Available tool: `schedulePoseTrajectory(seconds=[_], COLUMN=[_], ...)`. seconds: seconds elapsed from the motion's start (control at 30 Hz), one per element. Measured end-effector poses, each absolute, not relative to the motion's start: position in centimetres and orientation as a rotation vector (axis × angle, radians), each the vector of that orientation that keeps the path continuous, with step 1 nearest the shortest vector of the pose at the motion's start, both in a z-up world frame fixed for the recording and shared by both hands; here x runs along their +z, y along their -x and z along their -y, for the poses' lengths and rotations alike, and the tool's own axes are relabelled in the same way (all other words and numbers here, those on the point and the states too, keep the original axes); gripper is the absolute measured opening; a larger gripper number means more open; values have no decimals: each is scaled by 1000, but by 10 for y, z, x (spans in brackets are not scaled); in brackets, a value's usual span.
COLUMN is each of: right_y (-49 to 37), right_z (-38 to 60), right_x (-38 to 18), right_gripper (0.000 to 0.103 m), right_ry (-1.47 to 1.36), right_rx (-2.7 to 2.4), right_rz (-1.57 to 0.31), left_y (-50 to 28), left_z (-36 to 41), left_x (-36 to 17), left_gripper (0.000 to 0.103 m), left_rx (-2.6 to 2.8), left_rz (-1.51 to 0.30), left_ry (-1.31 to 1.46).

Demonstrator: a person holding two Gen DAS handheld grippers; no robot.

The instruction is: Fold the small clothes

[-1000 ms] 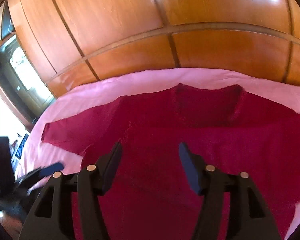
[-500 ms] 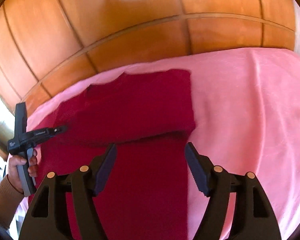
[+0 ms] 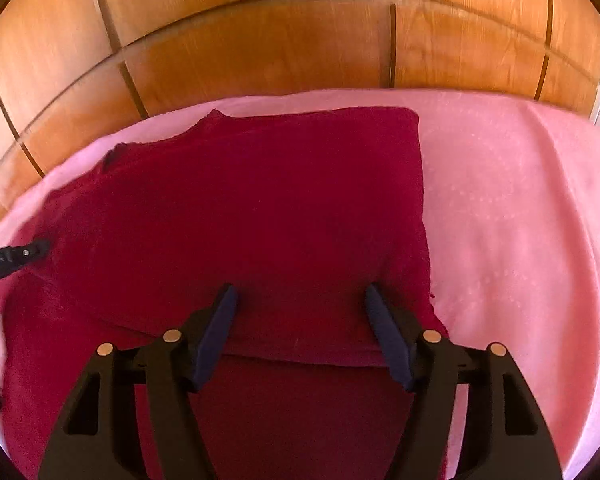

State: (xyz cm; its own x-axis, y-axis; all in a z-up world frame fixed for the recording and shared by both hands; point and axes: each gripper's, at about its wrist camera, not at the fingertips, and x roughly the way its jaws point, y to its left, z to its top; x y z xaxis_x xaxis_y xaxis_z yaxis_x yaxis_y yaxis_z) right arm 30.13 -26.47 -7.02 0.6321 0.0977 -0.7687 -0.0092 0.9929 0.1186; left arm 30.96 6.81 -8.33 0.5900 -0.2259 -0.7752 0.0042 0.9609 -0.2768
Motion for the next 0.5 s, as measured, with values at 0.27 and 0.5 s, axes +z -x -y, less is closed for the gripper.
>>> schedulePoseTrajectory(seconds=[0.27, 0.5], right_y=[-302, -303], right_z=[256, 253], right_x=[-75, -75], right_gripper=[92, 99], right_ry=[-50, -40], right_rx=[92, 105], right_rz=[-898, -904], left_y=[-232, -160], left_z=[-153, -282], left_x=[-53, -58], left_gripper=[63, 63], left_rx=[-68, 187], left_rz=[-760, -701], left_ry=[510, 698])
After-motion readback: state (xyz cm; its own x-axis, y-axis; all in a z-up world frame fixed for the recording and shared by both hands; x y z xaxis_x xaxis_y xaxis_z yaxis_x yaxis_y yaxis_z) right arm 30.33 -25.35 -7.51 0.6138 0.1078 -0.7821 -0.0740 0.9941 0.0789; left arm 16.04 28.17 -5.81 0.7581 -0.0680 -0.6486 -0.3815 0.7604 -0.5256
